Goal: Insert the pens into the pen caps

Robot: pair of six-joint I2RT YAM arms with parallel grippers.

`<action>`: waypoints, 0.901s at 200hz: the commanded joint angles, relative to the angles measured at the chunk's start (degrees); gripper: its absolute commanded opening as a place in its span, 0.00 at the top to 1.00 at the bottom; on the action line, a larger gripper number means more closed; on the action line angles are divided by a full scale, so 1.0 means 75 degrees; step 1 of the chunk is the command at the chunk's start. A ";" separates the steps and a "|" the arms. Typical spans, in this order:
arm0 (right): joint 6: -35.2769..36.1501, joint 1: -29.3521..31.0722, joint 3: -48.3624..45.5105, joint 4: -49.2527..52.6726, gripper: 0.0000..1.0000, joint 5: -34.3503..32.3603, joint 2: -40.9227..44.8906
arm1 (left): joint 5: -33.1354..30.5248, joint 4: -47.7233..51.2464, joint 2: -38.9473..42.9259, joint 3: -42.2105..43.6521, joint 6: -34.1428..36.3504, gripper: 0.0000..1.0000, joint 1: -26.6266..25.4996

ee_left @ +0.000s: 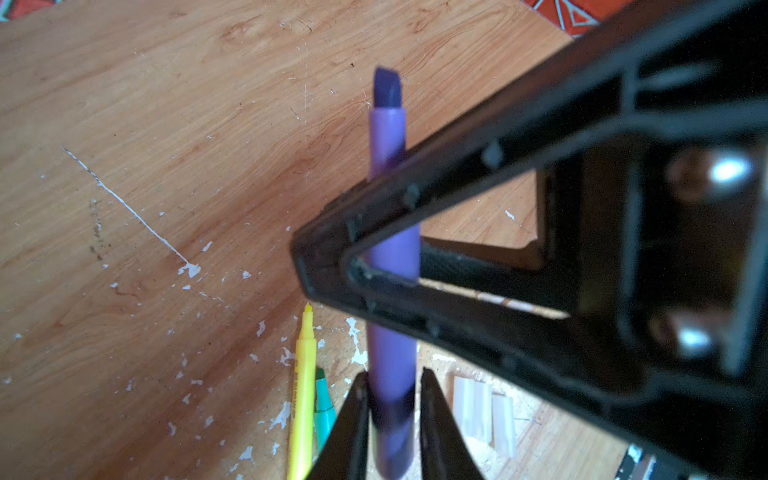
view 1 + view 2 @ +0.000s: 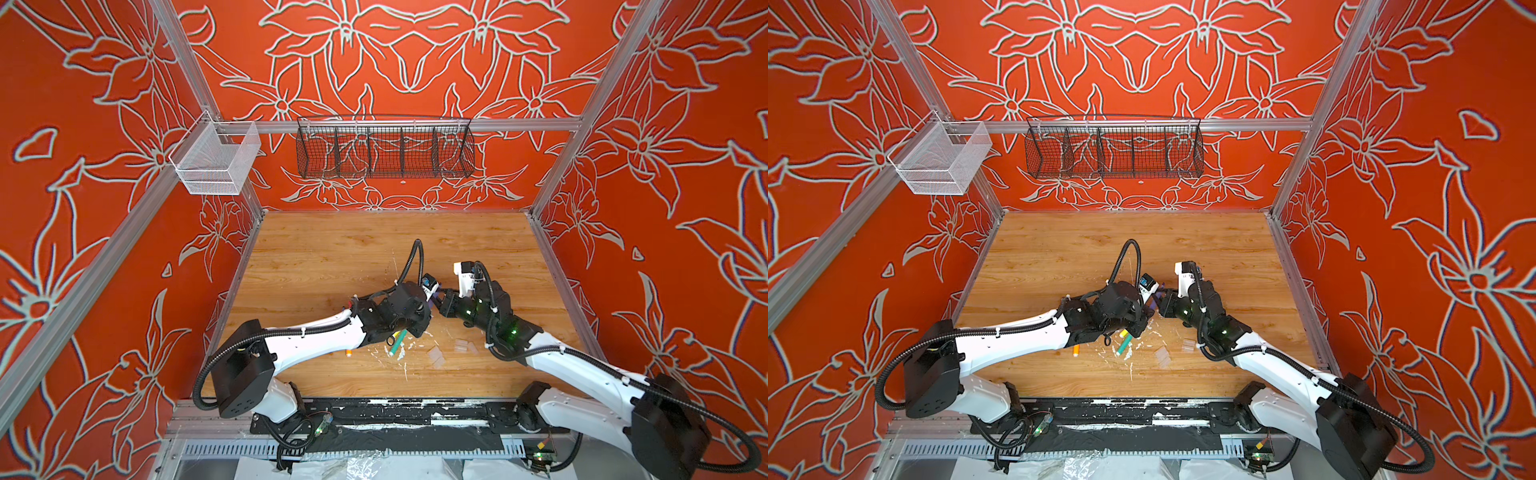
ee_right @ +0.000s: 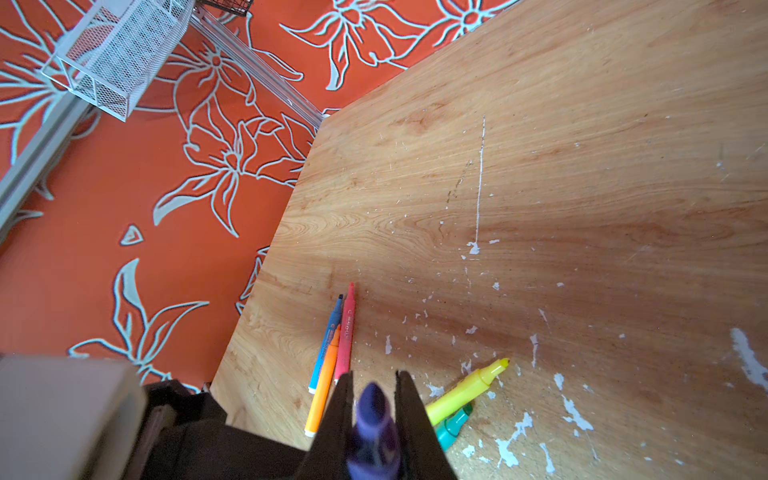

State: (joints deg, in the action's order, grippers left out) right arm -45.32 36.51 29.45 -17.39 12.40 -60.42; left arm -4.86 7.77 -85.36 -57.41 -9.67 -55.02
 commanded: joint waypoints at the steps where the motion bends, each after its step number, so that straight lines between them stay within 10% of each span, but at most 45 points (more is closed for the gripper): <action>1: -0.0420 0.0054 -0.0048 -0.0679 1.00 0.0386 -0.0007 | 0.0162 -0.0161 -0.0115 -0.0138 0.0082 0.74 0.0012; 95: -0.0532 0.0064 -0.0116 -0.0831 1.00 0.0403 -0.0177 | -0.0018 -0.0335 0.0037 0.0020 0.0047 1.00 0.0020; 127: -0.0422 0.0063 0.0014 -0.0380 0.60 0.0198 -0.0143 | -0.0120 -0.0520 0.0242 0.0220 0.0015 1.00 0.0012; 180: 0.0083 0.0054 0.0360 0.1362 0.41 -0.0994 0.0750 | -0.1485 -0.0775 0.0511 0.0571 -0.0419 1.00 0.0024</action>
State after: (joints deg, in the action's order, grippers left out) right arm -46.44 36.86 29.34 -15.53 12.01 -58.67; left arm -8.88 4.62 -83.96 -54.41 -10.50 -54.96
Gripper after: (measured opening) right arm 0.571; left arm 0.146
